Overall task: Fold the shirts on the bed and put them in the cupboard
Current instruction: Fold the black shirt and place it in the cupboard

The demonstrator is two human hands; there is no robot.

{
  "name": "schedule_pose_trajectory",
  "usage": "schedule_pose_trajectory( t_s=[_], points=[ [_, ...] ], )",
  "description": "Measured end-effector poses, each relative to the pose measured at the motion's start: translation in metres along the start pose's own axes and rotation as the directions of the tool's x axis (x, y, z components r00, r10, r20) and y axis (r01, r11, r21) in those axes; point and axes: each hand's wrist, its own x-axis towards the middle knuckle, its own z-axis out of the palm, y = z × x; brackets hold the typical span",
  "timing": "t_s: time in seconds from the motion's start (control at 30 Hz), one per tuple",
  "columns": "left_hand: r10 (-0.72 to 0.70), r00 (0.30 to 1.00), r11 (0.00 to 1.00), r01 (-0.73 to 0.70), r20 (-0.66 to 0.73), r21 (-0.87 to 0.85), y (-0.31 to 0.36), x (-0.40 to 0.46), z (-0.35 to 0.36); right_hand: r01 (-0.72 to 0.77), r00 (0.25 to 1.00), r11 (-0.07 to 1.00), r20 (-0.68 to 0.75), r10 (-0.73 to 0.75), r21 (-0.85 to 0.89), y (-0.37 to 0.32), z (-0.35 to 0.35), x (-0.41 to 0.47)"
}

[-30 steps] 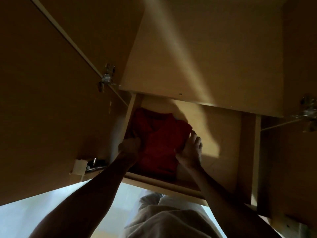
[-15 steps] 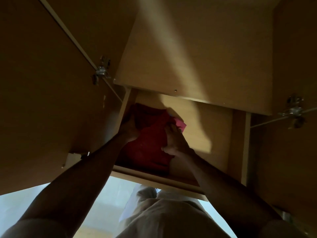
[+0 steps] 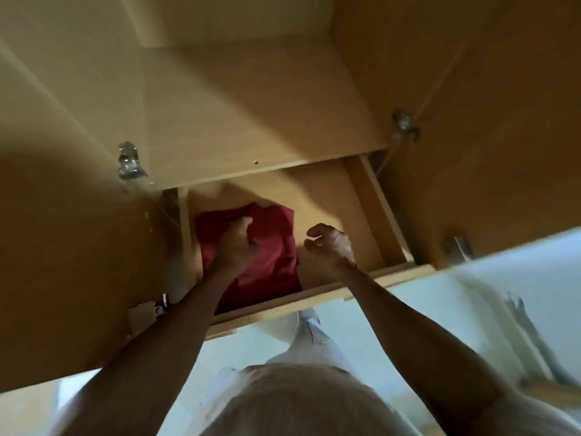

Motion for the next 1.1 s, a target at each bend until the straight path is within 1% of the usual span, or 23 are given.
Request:
schedule_pose_trajectory(
  t_s=[0.1, 0.17, 0.23, 0.3, 0.37, 0.47, 0.53, 0.63, 0.7, 0.77, 0.8, 0.83, 0.9, 1.0, 1.07, 1.1],
  points=[
    [0.091, 0.995, 0.996, -0.091, 0.031, 0.017, 0.013, -0.022, 0.013, -0.051, 0.982, 0.997, -0.18, 0.06, 0.055, 0.013, -0.005, -0.045],
    [0.157, 0.983, 0.987, -0.16, 0.093, 0.021, 0.022, -0.046, 0.022, -0.087, 0.952, 0.988, -0.282, 0.121, 0.13, 0.023, -0.007, -0.087],
    [0.187, 0.974, 0.981, -0.191, 0.127, 0.018, 0.027, -0.062, 0.029, -0.121, 0.93, 0.977, -0.323, 0.174, 0.178, 0.031, -0.008, -0.119],
    [0.255, 0.947, 0.965, -0.261, 0.195, 0.006, 0.036, -0.087, 0.042, -0.199, 0.883, 0.946, -0.373, 0.286, 0.255, 0.047, -0.007, -0.169],
    [0.337, 0.901, 0.938, -0.346, 0.273, -0.019, 0.049, -0.112, 0.06, -0.252, 0.817, 0.906, -0.427, 0.387, 0.34, 0.067, -0.002, -0.22],
    [0.436, 0.831, 0.895, -0.44, 0.347, -0.071, 0.067, -0.152, 0.088, -0.339, 0.724, 0.809, -0.416, 0.55, 0.48, 0.093, 0.012, -0.286],
    [0.507, 0.734, 0.846, -0.523, 0.451, -0.1, 0.083, -0.195, 0.114, -0.377, 0.622, 0.732, -0.431, 0.654, 0.567, 0.118, 0.025, -0.339],
    [0.564, 0.588, 0.769, -0.629, 0.58, -0.11, 0.092, -0.246, 0.148, -0.418, 0.514, 0.626, -0.397, 0.76, 0.658, 0.142, 0.048, -0.408],
    [0.573, 0.474, 0.706, -0.699, 0.668, -0.11, 0.092, -0.289, 0.177, -0.435, 0.401, 0.538, -0.379, 0.834, 0.722, 0.159, 0.07, -0.466],
    [0.562, 0.367, 0.645, -0.755, 0.742, -0.116, 0.086, -0.337, 0.205, -0.444, 0.3, 0.429, -0.32, 0.898, 0.787, 0.174, 0.099, -0.525],
    [0.551, 0.325, 0.621, -0.775, 0.769, -0.117, 0.082, -0.355, 0.216, -0.448, 0.265, 0.375, -0.28, 0.923, 0.812, 0.181, 0.113, -0.548],
    [0.532, 0.277, 0.597, -0.793, 0.8, -0.122, 0.074, -0.382, 0.23, -0.454, 0.217, 0.318, -0.243, 0.945, 0.832, 0.19, 0.133, -0.578],
    [0.483, 0.196, 0.567, -0.813, 0.853, -0.134, 0.055, -0.419, 0.251, -0.462, 0.15, 0.239, -0.19, 0.97, 0.854, 0.203, 0.169, -0.62],
    [0.35, 0.048, 0.528, -0.835, 0.935, -0.154, 0.012, -0.477, 0.292, -0.49, 0.059, 0.109, -0.092, 0.994, 0.865, 0.228, 0.229, -0.68],
    [0.238, -0.033, 0.509, -0.847, 0.971, -0.153, -0.023, -0.505, 0.318, -0.492, 0.02, 0.029, -0.021, 1.0, 0.87, 0.242, 0.271, -0.709],
    [0.178, -0.061, 0.506, -0.85, 0.982, -0.145, -0.041, -0.515, 0.331, -0.49, 0.008, -0.003, 0.009, 1.0, 0.872, 0.249, 0.292, -0.72]
  ],
)
